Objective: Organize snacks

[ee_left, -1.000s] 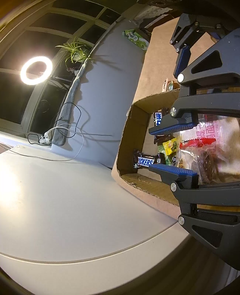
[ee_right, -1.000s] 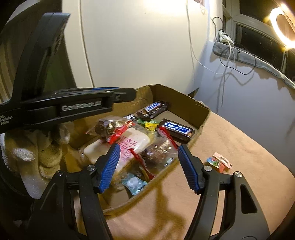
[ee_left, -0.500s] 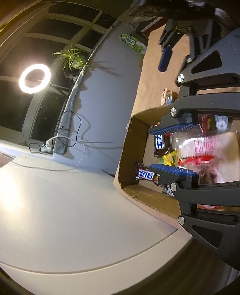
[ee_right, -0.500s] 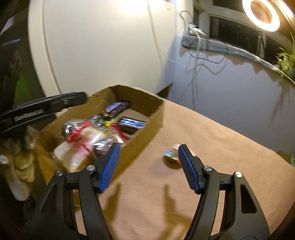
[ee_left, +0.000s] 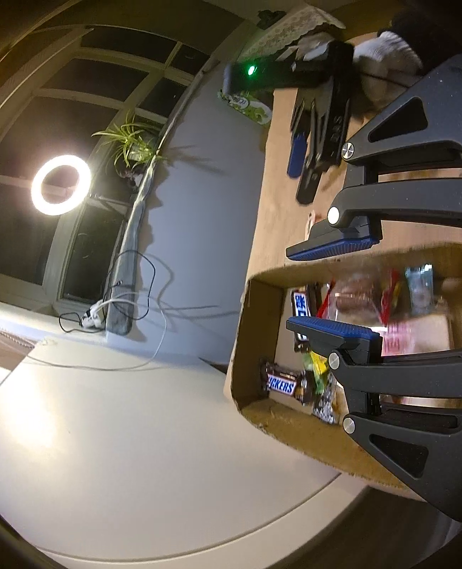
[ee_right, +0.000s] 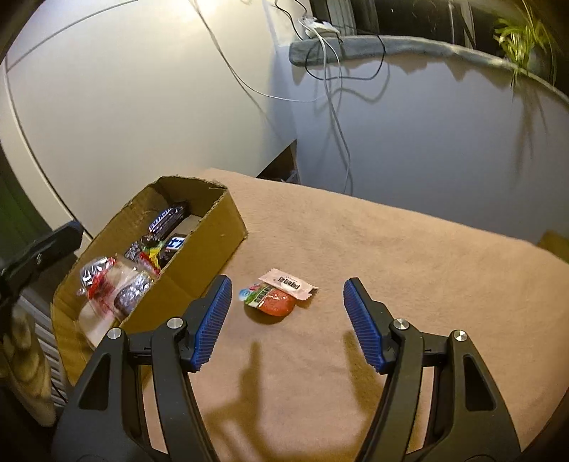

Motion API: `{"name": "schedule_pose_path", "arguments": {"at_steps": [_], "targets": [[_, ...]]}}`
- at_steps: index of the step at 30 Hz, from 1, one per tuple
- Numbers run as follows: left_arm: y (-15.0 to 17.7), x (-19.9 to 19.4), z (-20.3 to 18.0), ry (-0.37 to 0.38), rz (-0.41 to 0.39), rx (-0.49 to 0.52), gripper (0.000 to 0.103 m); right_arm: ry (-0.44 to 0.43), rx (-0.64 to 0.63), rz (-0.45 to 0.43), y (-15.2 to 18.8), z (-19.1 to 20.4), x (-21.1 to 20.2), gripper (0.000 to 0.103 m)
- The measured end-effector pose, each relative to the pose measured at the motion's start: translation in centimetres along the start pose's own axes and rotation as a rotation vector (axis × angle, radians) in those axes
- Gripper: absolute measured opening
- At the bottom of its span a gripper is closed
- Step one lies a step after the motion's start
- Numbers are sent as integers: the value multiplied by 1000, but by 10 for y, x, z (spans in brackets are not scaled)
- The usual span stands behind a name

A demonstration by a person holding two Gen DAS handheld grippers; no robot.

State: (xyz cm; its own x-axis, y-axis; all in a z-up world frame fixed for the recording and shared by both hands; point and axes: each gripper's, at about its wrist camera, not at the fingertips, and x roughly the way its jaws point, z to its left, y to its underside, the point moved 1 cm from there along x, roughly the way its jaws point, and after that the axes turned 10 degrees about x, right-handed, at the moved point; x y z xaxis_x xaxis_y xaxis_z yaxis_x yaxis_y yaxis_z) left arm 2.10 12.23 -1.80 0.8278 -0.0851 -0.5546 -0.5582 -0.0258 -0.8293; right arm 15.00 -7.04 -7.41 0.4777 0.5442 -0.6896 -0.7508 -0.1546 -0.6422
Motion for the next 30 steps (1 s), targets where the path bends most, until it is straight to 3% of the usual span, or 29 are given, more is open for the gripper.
{"name": "schedule_pose_path", "arguments": {"at_steps": [5, 10, 13, 22, 25, 30], "targets": [[2, 5, -7, 22, 14, 13, 31, -20, 37, 30, -10, -3, 18, 68], [7, 6, -13, 34, 27, 25, 31, -14, 40, 52, -16, -2, 37, 58], [6, 4, -13, 38, 23, 22, 31, -1, 18, 81, -17, 3, 53, 47], [10, 7, -9, 33, 38, 19, 31, 30, -50, 134, -22, 22, 86, 42], [10, 6, -8, 33, 38, 18, 31, 62, -88, 153, -21, 27, 95, 30], [11, 4, -4, 32, 36, 10, 31, 110, -182, 156, -11, 36, 93, 24]]}}
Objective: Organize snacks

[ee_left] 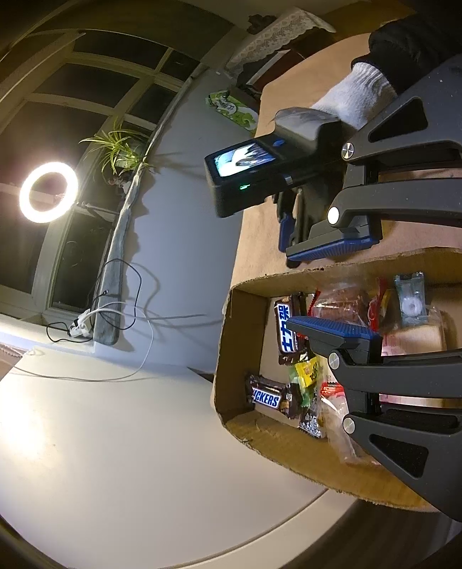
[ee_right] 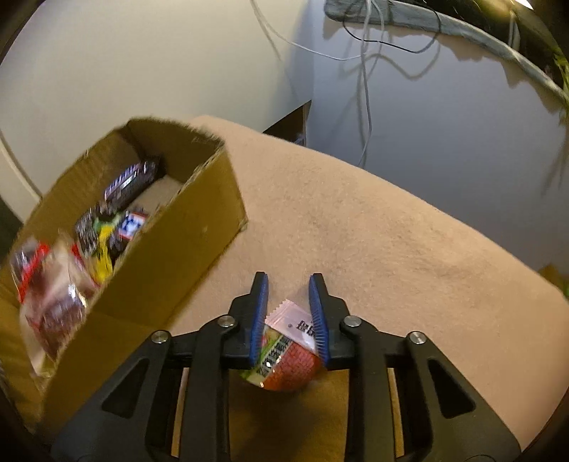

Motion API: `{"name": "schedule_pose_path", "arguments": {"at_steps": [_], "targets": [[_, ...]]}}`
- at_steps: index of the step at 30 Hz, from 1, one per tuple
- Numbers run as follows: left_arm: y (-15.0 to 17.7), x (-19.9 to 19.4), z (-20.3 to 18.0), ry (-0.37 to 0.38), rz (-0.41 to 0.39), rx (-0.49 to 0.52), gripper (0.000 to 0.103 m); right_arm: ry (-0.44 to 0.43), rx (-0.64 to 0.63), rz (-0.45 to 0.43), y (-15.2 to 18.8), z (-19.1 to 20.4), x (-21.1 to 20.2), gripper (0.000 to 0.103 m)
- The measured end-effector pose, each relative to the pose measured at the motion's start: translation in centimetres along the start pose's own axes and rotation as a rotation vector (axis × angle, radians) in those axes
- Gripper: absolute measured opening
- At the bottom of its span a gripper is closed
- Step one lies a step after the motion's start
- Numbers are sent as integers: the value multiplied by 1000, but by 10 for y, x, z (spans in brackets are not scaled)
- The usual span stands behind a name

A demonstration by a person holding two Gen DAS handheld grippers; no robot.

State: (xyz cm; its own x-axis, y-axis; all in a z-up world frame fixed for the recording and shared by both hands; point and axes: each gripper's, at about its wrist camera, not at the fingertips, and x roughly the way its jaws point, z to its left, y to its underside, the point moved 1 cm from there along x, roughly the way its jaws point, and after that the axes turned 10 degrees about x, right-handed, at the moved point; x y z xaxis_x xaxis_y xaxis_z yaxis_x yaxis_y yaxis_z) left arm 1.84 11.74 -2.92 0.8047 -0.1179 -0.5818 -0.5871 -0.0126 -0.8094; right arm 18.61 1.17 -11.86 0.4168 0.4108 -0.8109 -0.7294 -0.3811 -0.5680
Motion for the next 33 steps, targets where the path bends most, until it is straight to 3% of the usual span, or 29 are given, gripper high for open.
{"name": "schedule_pose_path", "arguments": {"at_steps": [4, 9, 17, 20, 21, 25, 28, 33], "targets": [[0, -4, 0, 0, -7, -2, 31, 42, -94, -2, 16, 9, -11, 23], [0, -4, -7, 12, -9, 10, 31, 47, -109, 16, 36, -3, -31, 22], [1, 1, -41, 50, 7, 69, 31, 95, 47, -1, 66, -64, -70, 22], [1, 6, -57, 64, 17, 94, 31, 34, 188, -69, 76, -93, -97, 23], [1, 7, -62, 67, 21, 101, 31, 8, 241, -110, 80, -104, -110, 28], [1, 17, -84, 86, 44, 130, 31, -12, 337, -253, 92, -127, -146, 67], [5, 25, -101, 101, 69, 160, 31, -87, 364, -293, 102, -132, -152, 68], [17, 47, -118, 119, 137, 183, 31, -130, 366, -315, 110, -133, -152, 68]]}}
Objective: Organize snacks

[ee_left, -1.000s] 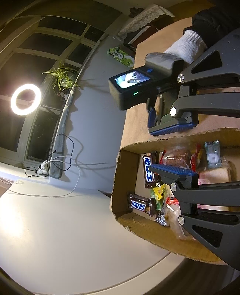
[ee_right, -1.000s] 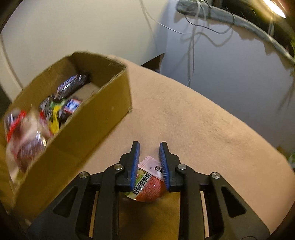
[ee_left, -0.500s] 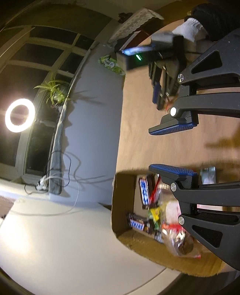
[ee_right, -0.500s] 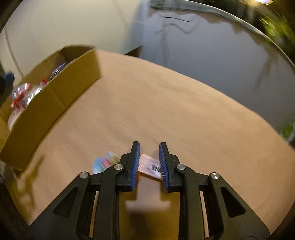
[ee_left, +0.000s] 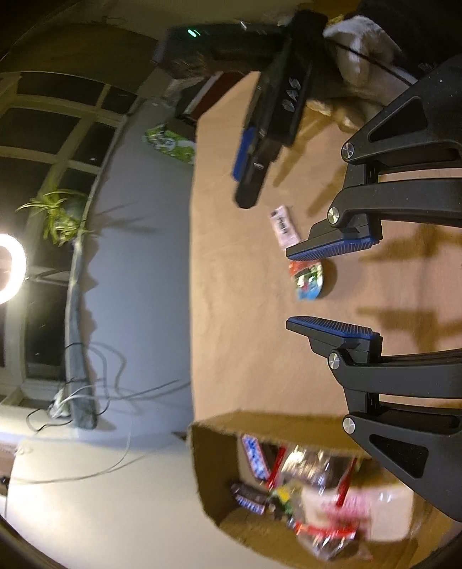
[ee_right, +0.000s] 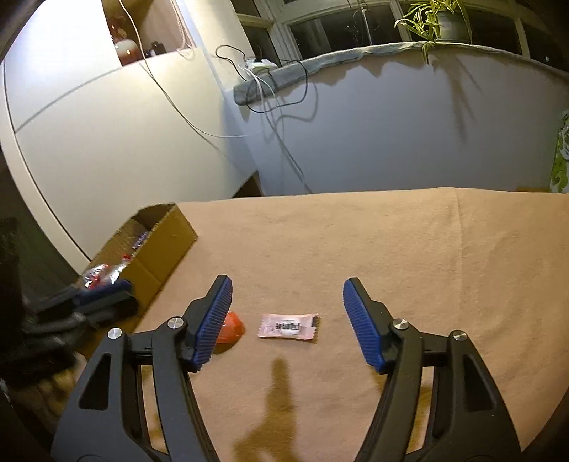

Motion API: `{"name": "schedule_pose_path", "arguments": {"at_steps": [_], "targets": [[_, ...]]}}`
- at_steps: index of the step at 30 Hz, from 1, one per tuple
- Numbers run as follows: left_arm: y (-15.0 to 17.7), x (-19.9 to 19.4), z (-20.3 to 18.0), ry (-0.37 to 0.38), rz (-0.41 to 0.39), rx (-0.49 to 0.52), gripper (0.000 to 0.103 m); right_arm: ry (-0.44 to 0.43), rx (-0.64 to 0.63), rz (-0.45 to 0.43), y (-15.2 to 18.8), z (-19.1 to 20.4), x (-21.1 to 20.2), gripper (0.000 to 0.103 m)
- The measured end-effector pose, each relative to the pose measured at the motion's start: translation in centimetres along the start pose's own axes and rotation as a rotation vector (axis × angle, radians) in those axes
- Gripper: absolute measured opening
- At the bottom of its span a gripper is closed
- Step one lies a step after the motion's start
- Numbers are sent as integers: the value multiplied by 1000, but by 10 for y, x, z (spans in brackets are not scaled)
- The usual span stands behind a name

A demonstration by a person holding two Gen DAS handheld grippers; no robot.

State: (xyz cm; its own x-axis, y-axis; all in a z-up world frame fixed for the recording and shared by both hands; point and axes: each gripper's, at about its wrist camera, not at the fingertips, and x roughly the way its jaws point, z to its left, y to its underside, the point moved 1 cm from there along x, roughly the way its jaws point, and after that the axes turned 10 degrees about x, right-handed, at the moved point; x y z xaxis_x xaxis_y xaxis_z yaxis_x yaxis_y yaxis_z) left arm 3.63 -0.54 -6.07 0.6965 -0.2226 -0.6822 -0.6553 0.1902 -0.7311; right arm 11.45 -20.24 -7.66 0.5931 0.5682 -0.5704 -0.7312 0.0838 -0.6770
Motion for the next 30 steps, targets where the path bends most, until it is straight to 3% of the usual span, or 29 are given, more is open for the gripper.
{"name": "schedule_pose_path", "arguments": {"at_steps": [4, 7, 10, 18, 27, 30], "targets": [[6, 18, -8, 9, 51, 10, 31, -20, -13, 13, 0, -1, 1, 68], [9, 27, -14, 3, 69, 29, 48, 8, -29, 72, 2, -4, 13, 68], [9, 34, -20, -8, 85, 58, 51, 76, -65, 142, 10, -4, 28, 68], [9, 51, -18, -15, 115, 61, 51, 144, -181, 200, 17, 12, 47, 64], [8, 63, -18, -17, 145, 88, 50, 168, -205, 246, 17, 12, 62, 60], [8, 64, -22, -33, 148, 108, 39, 163, -208, 250, 17, 13, 64, 60]]}}
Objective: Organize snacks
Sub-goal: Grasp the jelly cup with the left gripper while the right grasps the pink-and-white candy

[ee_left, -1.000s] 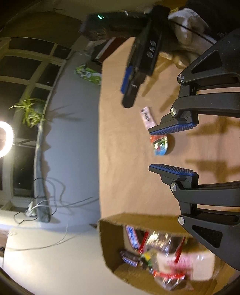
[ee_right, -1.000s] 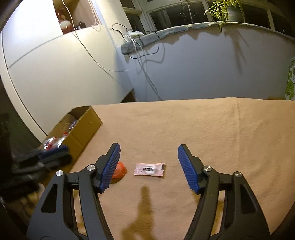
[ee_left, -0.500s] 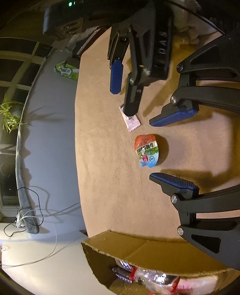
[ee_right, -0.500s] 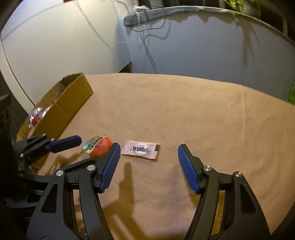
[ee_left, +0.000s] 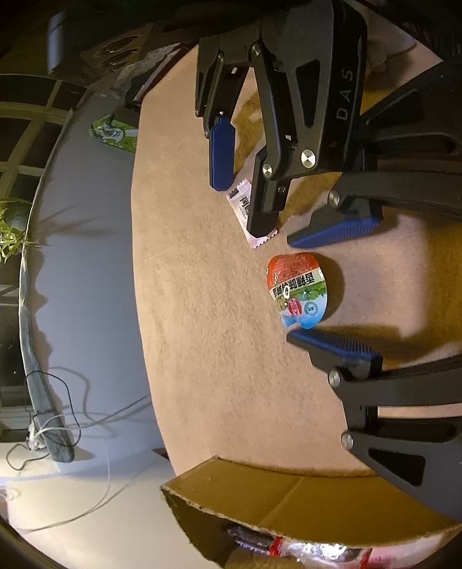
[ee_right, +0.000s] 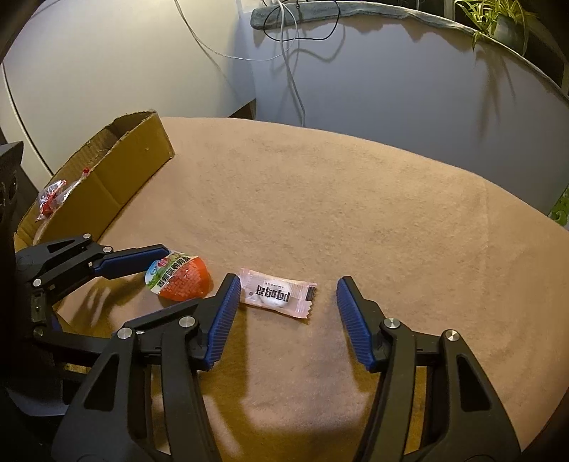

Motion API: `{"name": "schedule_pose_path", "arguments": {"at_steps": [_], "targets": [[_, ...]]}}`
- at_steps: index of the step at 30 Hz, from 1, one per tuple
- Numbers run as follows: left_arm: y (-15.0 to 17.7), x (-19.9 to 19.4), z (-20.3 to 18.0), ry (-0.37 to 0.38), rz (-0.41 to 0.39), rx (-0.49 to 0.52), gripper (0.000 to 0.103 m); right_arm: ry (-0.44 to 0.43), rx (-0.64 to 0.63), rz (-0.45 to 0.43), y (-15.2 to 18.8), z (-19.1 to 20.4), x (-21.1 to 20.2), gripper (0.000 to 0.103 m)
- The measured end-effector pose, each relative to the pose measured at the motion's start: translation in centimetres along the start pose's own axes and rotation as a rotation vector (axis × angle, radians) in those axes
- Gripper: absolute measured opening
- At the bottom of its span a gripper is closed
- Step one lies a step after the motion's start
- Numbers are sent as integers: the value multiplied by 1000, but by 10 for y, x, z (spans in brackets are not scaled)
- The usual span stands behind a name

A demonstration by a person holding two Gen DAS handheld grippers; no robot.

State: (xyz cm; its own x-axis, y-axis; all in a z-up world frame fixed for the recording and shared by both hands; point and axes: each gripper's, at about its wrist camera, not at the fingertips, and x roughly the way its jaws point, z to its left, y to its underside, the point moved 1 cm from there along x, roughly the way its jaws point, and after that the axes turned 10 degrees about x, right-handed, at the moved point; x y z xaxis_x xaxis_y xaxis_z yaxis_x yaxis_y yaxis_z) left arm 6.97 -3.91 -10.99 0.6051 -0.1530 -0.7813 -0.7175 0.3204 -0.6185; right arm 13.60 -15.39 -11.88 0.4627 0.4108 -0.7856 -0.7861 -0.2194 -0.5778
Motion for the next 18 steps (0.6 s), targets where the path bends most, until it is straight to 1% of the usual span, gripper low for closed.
{"name": "schedule_pose_path", "arguments": {"at_steps": [1, 7, 11, 14, 16, 18], "targets": [[0, 0, -1, -1, -1, 7, 36, -1, -3, 2, 0, 1, 1, 60], [2, -3, 1, 1, -4, 10, 32, -4, -14, 6, -1, 3, 4, 60], [5, -7, 9, -29, -7, -3, 31, 9, -34, 8, -1, 5, 4, 60], [9, -9, 21, -37, -10, -43, 30, 39, -69, 8, 1, 10, 5, 60], [9, -10, 24, -38, -14, -51, 30, 75, -117, 6, 3, 19, 8, 60], [9, -11, 24, -38, -17, -52, 30, 82, -142, 3, 4, 25, 9, 60]]}}
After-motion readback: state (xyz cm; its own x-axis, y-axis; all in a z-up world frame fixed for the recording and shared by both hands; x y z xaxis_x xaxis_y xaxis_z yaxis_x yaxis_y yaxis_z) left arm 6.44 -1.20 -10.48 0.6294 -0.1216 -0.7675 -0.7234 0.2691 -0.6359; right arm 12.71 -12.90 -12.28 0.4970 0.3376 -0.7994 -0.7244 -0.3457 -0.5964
